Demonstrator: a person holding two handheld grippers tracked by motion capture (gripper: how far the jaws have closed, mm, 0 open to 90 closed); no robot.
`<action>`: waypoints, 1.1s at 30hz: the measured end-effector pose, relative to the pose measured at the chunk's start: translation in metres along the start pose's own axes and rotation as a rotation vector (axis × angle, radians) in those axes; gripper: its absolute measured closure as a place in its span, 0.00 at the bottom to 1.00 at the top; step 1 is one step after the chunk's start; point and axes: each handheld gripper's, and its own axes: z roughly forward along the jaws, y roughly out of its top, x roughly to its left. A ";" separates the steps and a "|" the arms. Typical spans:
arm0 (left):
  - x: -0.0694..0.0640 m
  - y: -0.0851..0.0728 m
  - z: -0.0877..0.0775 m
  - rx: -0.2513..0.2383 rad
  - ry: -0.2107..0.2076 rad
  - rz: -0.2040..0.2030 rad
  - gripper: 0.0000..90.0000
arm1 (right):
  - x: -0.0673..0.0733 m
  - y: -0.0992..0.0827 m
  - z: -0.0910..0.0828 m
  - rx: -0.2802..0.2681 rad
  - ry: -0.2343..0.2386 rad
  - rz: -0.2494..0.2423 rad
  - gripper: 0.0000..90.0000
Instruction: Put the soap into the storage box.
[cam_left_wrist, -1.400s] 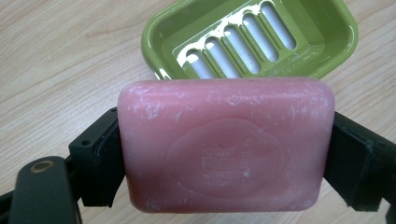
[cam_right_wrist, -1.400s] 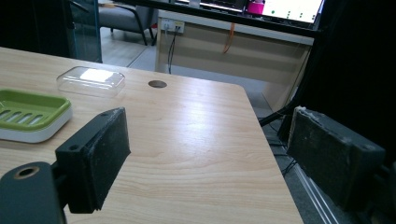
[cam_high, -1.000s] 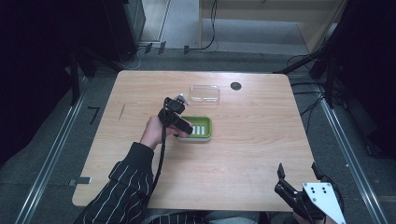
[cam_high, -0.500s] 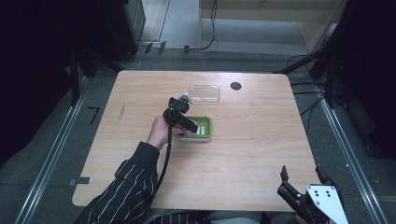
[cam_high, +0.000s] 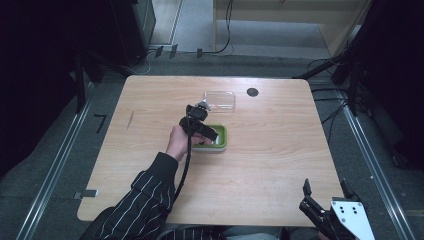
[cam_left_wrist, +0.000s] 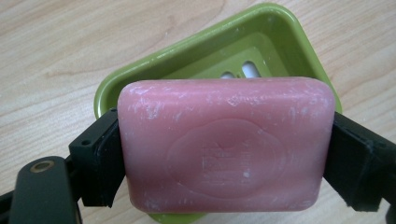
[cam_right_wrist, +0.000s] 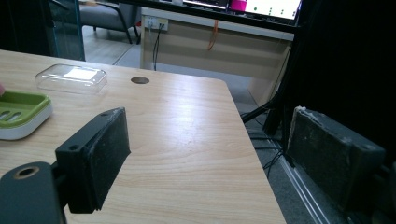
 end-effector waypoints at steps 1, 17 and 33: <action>-0.001 0.001 0.000 0.000 0.004 0.003 0.15 | 0.000 0.000 0.000 0.000 -0.001 0.000 0.14; -0.010 -0.002 0.007 -0.109 0.041 -0.128 0.15 | -0.001 0.000 -0.001 -0.003 -0.003 -0.001 0.14; -0.016 -0.004 0.015 -0.157 0.061 -0.227 0.15 | -0.001 0.000 -0.001 -0.003 -0.004 0.003 0.14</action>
